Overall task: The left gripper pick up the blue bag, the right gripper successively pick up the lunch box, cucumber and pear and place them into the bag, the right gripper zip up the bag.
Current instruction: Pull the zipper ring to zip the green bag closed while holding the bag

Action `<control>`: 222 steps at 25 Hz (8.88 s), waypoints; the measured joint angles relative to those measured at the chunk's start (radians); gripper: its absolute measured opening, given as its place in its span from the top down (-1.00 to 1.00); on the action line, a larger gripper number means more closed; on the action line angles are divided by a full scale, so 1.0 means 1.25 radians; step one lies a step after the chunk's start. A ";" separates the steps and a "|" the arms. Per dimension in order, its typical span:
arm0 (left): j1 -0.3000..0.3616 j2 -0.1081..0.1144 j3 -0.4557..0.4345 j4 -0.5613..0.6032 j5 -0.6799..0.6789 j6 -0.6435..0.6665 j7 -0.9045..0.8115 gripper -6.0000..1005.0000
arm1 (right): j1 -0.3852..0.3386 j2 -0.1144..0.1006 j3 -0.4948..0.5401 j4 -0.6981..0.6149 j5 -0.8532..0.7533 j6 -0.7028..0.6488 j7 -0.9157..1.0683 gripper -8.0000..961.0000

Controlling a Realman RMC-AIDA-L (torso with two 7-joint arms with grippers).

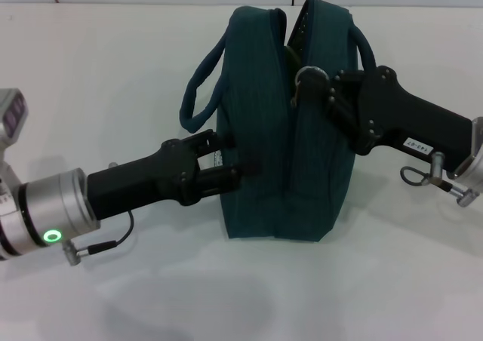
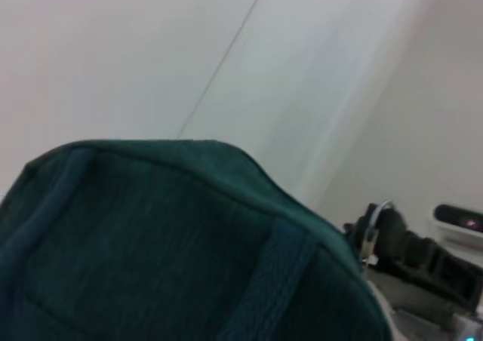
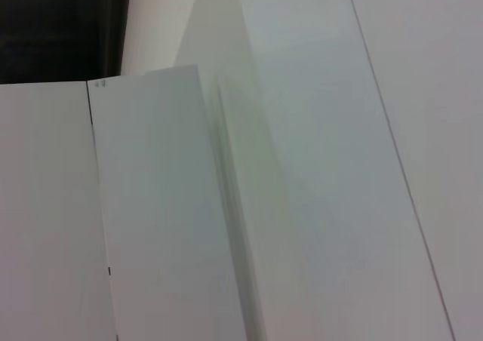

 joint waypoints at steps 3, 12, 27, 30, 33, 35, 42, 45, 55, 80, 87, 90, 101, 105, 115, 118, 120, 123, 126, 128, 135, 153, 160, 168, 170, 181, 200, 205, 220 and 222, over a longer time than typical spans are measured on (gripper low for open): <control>-0.006 -0.001 0.000 -0.003 -0.005 -0.022 -0.002 -0.54 | 0.006 0.000 -0.002 0.000 0.000 0.005 0.000 0.96; -0.019 -0.003 0.000 -0.021 -0.023 -0.038 0.030 -0.34 | 0.009 0.000 -0.003 0.000 0.000 0.006 -0.001 0.96; -0.032 0.000 0.033 -0.022 -0.023 -0.033 0.032 0.49 | 0.013 0.000 0.000 -0.001 0.010 0.006 0.002 0.96; -0.033 0.002 0.056 -0.022 -0.024 -0.033 0.031 0.55 | 0.013 0.000 0.001 -0.002 0.025 0.006 0.002 0.96; -0.034 0.003 0.075 -0.022 -0.022 -0.028 0.029 0.65 | 0.013 -0.001 0.004 -0.002 0.045 0.006 0.003 0.96; -0.034 0.003 0.081 -0.020 -0.017 -0.016 0.029 0.76 | 0.014 -0.002 0.007 -0.002 0.051 0.006 0.003 0.96; -0.034 0.009 0.132 -0.011 -0.011 0.036 0.035 0.86 | 0.016 -0.002 0.010 -0.002 0.067 0.028 0.005 0.96; -0.036 0.010 0.163 -0.004 -0.003 0.047 0.035 0.86 | 0.017 -0.002 0.010 -0.002 0.072 0.042 0.006 0.96; -0.038 0.013 0.185 0.001 0.025 0.085 0.039 0.86 | 0.024 -0.001 0.010 -0.001 0.073 0.119 0.006 0.96; 0.017 0.024 -0.029 0.081 0.020 -0.055 0.043 0.52 | -0.030 0.000 0.043 0.004 0.154 0.090 -0.021 0.96; 0.011 0.013 -0.028 0.194 -0.005 -0.016 -0.011 0.27 | -0.030 0.000 0.043 0.008 0.171 0.094 -0.015 0.96; 0.001 0.012 -0.022 0.241 -0.004 -0.003 -0.060 -0.01 | -0.031 0.000 0.040 0.009 0.183 0.094 -0.015 0.96; -0.083 0.007 0.159 0.604 0.102 -0.060 -0.495 -0.38 | -0.028 0.000 0.042 0.009 0.185 0.102 -0.013 0.96; -0.090 0.007 0.251 0.718 0.172 -0.154 -0.628 -0.35 | -0.026 0.000 0.040 0.009 0.185 0.111 -0.013 0.96; -0.138 0.007 0.356 0.770 0.278 -0.202 -0.764 -0.27 | -0.024 0.000 0.041 0.009 0.184 0.115 -0.013 0.96; -0.145 0.007 0.358 0.772 0.300 -0.205 -0.781 -0.25 | -0.024 0.000 0.042 0.009 0.184 0.116 -0.014 0.96; -0.147 0.007 0.358 0.769 0.319 -0.212 -0.791 -0.24 | -0.024 0.000 0.042 0.009 0.184 0.117 -0.014 0.96; -0.146 0.007 0.359 0.767 0.326 -0.219 -0.784 -0.22 | -0.023 0.000 0.042 0.009 0.184 0.118 -0.014 0.96; -0.142 0.007 0.355 0.768 0.319 -0.221 -0.771 -0.12 | -0.023 0.000 0.042 0.009 0.184 0.118 -0.014 0.96; -0.143 0.007 0.354 0.767 0.320 -0.222 -0.770 0.04 | -0.023 0.000 0.042 0.009 0.184 0.119 -0.014 0.96; -0.147 0.008 0.360 0.766 0.328 -0.223 -0.768 0.52 | -0.023 0.000 0.043 0.009 0.184 0.119 -0.013 0.96; -0.129 0.010 0.305 0.770 0.190 -0.167 -0.690 0.79 | -0.034 -0.002 0.043 0.116 0.307 0.228 -0.001 0.96; -0.128 0.008 0.303 0.768 0.186 -0.167 -0.683 0.97 | -0.034 0.000 0.042 0.116 0.308 0.275 0.009 0.96; -0.123 0.007 0.302 0.768 0.175 -0.169 -0.673 0.97 | -0.034 0.000 0.040 0.113 0.308 0.170 0.010 0.96; -0.117 0.007 0.302 0.768 0.159 -0.171 -0.663 0.97 | -0.034 0.000 0.040 0.111 0.308 0.138 0.010 0.96; -0.101 0.005 0.364 0.768 0.165 -0.240 -0.615 0.46 | -0.022 -0.002 0.017 0.045 0.300 0.074 0.020 0.96; -0.106 0.006 0.394 0.775 0.226 -0.288 -0.613 -0.05 | -0.008 -0.001 0.002 0.039 0.299 0.069 0.020 0.96; -0.109 0.006 0.395 0.775 0.237 -0.288 -0.615 0.16 | -0.007 -0.001 0.001 0.039 0.300 0.070 0.020 0.96; -0.110 0.008 0.395 0.776 0.233 -0.281 -0.612 0.89 | -0.008 -0.001 0.005 0.049 0.305 0.081 0.020 0.96; -0.110 0.008 0.395 0.779 0.232 -0.280 -0.612 0.89 | -0.011 -0.001 0.008 0.050 0.306 0.088 0.020 0.96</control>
